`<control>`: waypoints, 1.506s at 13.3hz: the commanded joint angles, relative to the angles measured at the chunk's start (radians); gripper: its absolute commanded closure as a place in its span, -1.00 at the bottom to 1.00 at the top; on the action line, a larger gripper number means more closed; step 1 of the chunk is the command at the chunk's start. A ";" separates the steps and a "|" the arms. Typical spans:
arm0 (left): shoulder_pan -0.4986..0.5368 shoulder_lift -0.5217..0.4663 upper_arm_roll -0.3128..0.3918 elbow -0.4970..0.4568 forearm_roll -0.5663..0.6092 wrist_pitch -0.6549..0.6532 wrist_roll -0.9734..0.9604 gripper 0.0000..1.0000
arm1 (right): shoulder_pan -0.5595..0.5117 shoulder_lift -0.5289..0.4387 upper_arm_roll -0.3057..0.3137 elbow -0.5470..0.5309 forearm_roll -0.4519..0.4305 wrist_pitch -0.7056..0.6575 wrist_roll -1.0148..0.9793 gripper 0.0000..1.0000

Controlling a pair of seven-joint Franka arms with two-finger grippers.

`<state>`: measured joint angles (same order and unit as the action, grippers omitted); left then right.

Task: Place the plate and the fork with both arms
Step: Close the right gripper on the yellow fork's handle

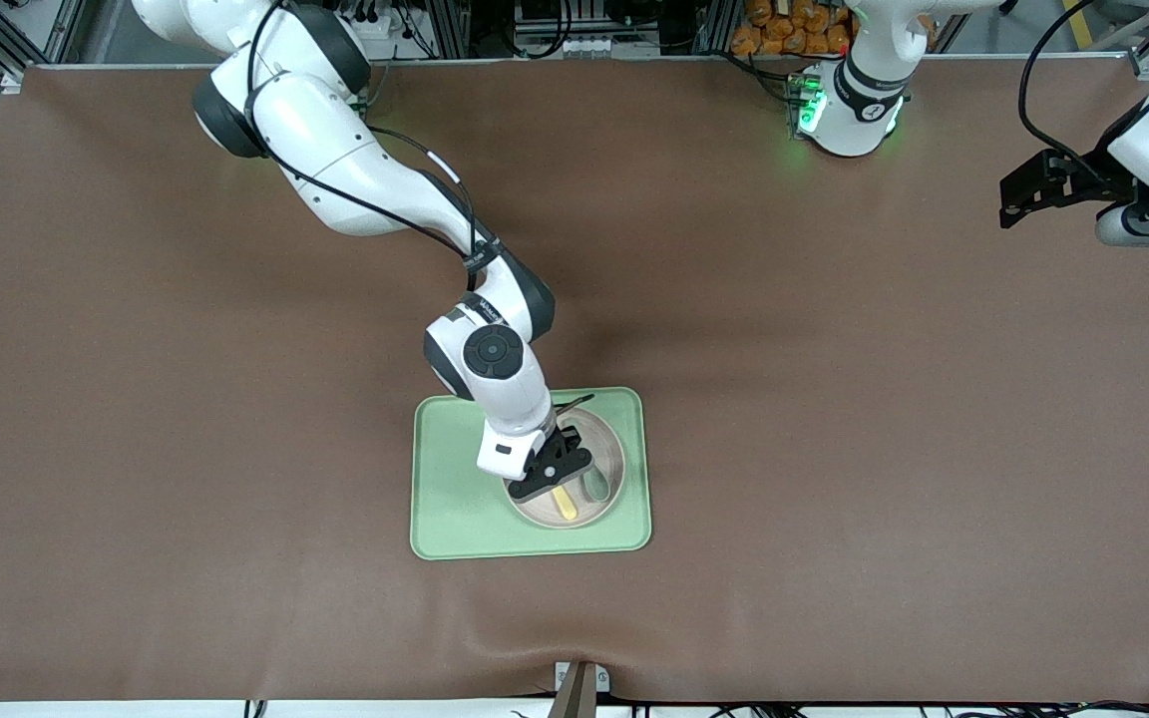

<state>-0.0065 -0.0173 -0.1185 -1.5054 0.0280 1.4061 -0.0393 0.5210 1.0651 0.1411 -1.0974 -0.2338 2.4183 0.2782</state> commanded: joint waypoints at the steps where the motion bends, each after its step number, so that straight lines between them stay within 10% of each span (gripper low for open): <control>1: -0.007 -0.003 0.010 0.014 -0.003 -0.021 0.009 -1.00 | 0.005 0.010 -0.002 0.037 -0.021 -0.011 0.035 1.00; 10: -0.007 0.005 0.003 0.014 -0.002 -0.009 0.006 -1.00 | -0.090 -0.076 0.014 0.034 0.048 -0.125 0.045 1.00; 20: 0.003 -0.003 0.011 0.014 -0.037 0.017 0.009 -1.00 | -0.214 -0.186 0.046 -0.226 0.085 -0.125 0.081 1.00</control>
<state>-0.0099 -0.0162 -0.1117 -1.5001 0.0074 1.4196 -0.0393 0.3181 0.9282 0.1706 -1.2454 -0.1583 2.2709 0.3372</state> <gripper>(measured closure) 0.000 0.846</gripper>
